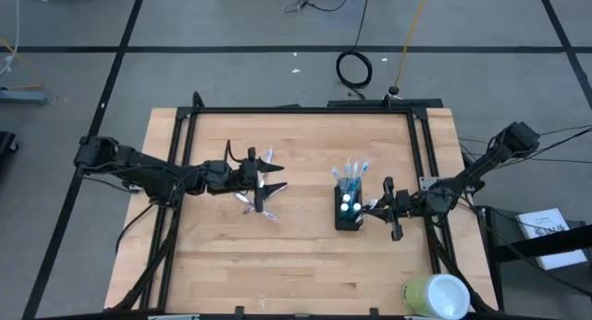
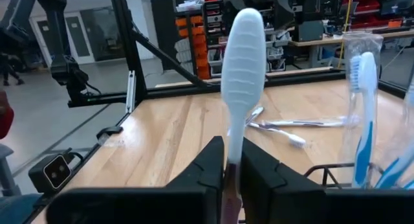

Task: Pick & Place toothbrushing station
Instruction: Put the purple toothbrush into the black organizer

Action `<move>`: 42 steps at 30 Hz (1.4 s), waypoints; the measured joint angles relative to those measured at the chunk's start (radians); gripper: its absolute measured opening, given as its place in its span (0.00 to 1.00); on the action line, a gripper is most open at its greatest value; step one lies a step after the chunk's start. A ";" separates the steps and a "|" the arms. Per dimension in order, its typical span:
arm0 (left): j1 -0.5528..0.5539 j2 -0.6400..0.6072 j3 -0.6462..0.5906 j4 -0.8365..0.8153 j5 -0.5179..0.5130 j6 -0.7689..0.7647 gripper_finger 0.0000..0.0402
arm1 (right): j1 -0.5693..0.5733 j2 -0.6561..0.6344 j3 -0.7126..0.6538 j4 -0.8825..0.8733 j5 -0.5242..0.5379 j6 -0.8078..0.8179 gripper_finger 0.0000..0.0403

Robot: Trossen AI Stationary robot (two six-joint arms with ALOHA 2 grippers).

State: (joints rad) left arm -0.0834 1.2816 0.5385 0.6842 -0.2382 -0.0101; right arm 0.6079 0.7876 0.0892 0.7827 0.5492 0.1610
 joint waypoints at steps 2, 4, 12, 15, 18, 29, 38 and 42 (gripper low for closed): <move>0.000 0.000 0.000 0.000 0.000 0.000 0.57 | 0.000 0.000 -0.005 0.007 0.000 0.003 0.04; 0.000 0.000 0.000 0.000 0.000 0.000 0.57 | 0.000 0.000 -0.008 0.007 0.000 0.005 0.04; 0.000 0.000 0.000 0.000 0.000 0.001 0.57 | 0.000 0.049 -0.009 -0.001 -0.003 0.052 0.06; 0.002 0.000 0.000 0.000 0.000 0.001 0.57 | 0.000 0.076 -0.009 0.000 -0.004 0.059 0.04; 0.009 0.000 0.001 -0.001 0.000 -0.001 0.57 | 0.000 0.091 -0.010 0.005 -0.029 0.059 0.04; 0.020 0.000 0.001 -0.002 0.000 -0.008 0.57 | 0.000 0.094 -0.010 0.051 -0.030 0.074 0.29; 0.020 0.000 0.001 -0.039 0.022 -0.028 0.57 | 0.002 0.089 -0.010 0.206 -0.030 -0.019 0.39; 0.019 0.000 0.001 -0.039 0.068 -0.076 0.57 | 0.002 0.056 -0.010 0.277 -0.029 -0.098 0.39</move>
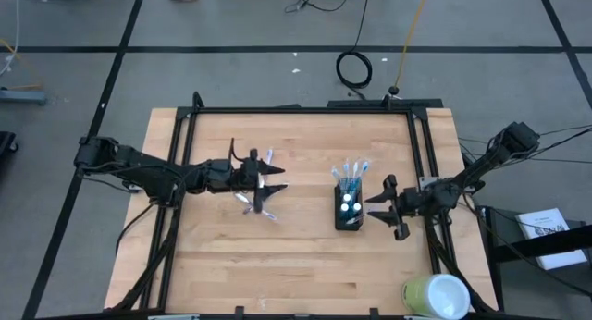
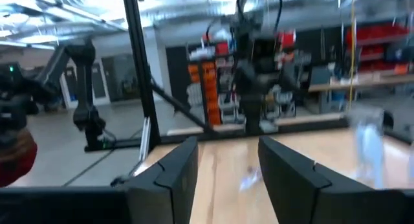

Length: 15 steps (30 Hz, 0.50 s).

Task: Pick & Place toothbrushing station
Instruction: Put the purple toothbrush into the black organizer

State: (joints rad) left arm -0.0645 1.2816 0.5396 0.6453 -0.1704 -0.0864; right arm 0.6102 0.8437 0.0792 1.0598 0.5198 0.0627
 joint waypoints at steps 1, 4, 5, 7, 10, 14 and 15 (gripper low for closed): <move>-0.003 0.000 0.000 0.000 0.014 -0.012 0.57 | 0.000 -0.012 0.000 0.010 0.001 -0.020 0.39; -0.018 -0.009 0.001 -0.018 0.055 -0.019 0.57 | 0.000 -0.048 0.000 0.037 0.002 -0.086 0.39; -0.024 -0.010 0.004 -0.036 0.066 -0.007 0.57 | 0.000 -0.059 0.000 0.049 0.003 -0.108 0.39; -0.040 -0.010 0.006 -0.099 0.066 0.023 0.57 | 0.000 -0.083 0.000 0.076 0.003 -0.155 0.39; -0.060 -0.009 0.006 -0.223 0.061 0.006 0.57 | 0.000 -0.115 0.014 0.085 0.003 -0.225 0.39; -0.057 0.021 0.006 -0.385 -0.049 -0.173 0.57 | 0.000 -0.148 0.050 0.089 0.003 -0.327 0.39; -0.054 0.032 0.005 -0.415 -0.070 -0.206 0.57 | 0.000 -0.151 0.055 0.089 0.004 -0.350 0.39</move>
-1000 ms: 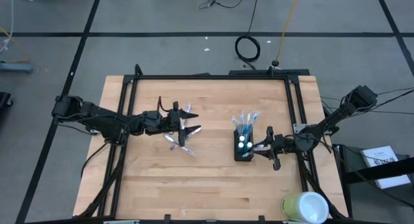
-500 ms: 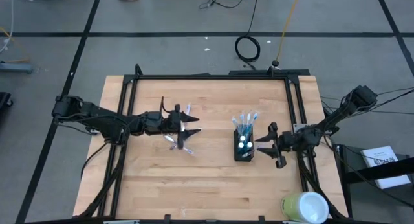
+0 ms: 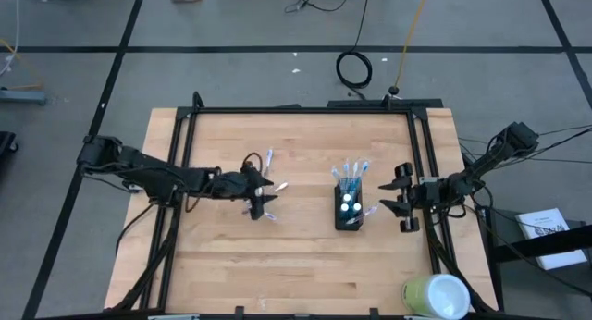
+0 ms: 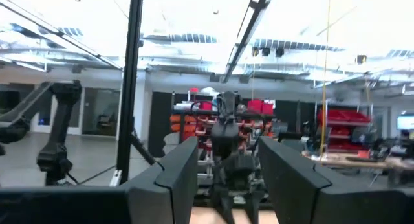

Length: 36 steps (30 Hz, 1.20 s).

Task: Pick & Place toothbrushing station
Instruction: Put the purple toothbrush into the black organizer

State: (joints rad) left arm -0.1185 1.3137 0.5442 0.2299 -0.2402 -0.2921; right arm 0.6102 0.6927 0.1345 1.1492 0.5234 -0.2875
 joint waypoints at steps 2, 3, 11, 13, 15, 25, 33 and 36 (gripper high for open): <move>0.004 0.026 0.001 -0.021 -0.007 -0.030 0.57 | 0.000 -0.003 0.004 -0.001 0.000 -0.031 0.39; 0.005 0.041 0.001 -0.028 -0.005 -0.039 0.57 | 0.000 -0.003 0.004 -0.002 0.000 -0.037 0.39; 0.008 0.224 0.077 -0.143 -0.017 -0.088 0.57 | 0.000 -0.003 0.005 -0.045 0.003 0.011 0.39; 0.009 0.275 0.108 -0.183 -0.048 -0.087 0.57 | 0.000 -0.003 0.005 -0.050 0.003 0.013 0.39; 0.018 0.317 0.134 -0.207 -0.069 -0.089 0.57 | 0.000 -0.003 0.005 -0.054 0.003 0.013 0.39; 0.060 0.391 0.169 -0.228 -0.022 -0.153 0.49 | 0.000 0.002 0.005 -0.099 0.003 0.044 0.39; 0.090 0.392 0.168 -0.235 0.031 -0.165 0.07 | 0.000 0.004 0.005 -0.104 0.004 0.063 0.39; 0.102 0.373 0.166 -0.235 0.039 -0.163 0.05 | 0.000 0.004 0.005 -0.104 0.004 0.064 0.39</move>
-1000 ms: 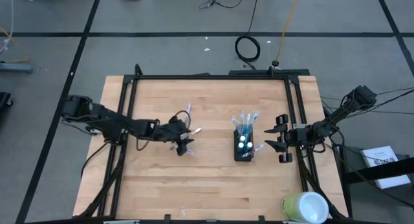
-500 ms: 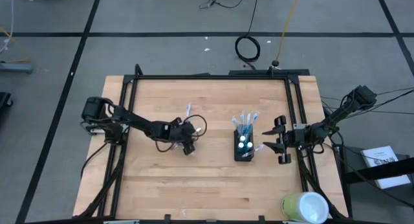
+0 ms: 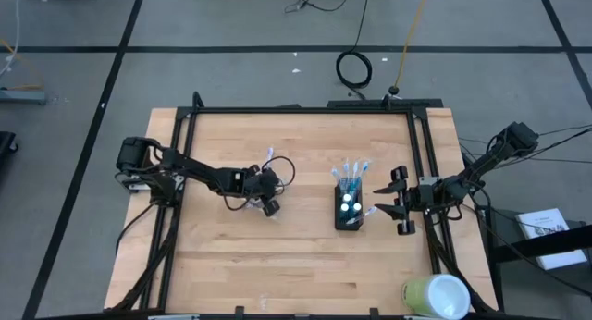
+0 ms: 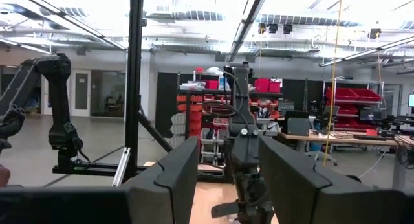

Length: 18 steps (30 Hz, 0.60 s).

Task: Pick & Place toothbrushing station
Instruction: Put the purple toothbrush into the black organizer

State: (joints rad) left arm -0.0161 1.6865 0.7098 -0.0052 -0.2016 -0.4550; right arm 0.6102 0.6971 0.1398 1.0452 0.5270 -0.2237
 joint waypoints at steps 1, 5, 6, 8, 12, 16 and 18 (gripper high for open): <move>0.002 -0.012 -0.001 0.002 0.002 0.001 0.07 | 0.000 0.000 0.000 0.000 0.000 0.001 0.39; 0.003 -0.109 -0.003 0.057 0.001 0.066 0.08 | 0.000 0.000 0.000 -0.002 0.001 0.003 0.39; 0.002 -0.140 -0.002 0.077 -0.001 0.090 0.07 | -0.001 0.002 0.000 -0.002 0.001 0.003 0.39; -0.003 -0.200 -0.002 0.136 -0.001 0.150 0.04 | -0.002 0.008 0.001 -0.003 0.020 0.003 0.39; -0.027 -0.290 -0.002 0.324 -0.002 0.286 0.05 | -0.002 0.032 0.001 -0.003 0.103 0.002 0.39; -0.039 -0.307 0.000 0.499 0.042 0.408 0.06 | -0.005 0.068 0.024 -0.013 0.109 0.006 0.39; -0.036 -0.304 0.000 0.555 0.084 0.439 0.04 | -0.007 0.088 0.062 -0.055 0.109 0.006 0.39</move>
State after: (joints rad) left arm -0.0520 1.3827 0.7097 0.5503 -0.1177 -0.0158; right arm 0.6033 0.7847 0.2021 0.9897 0.6364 -0.2180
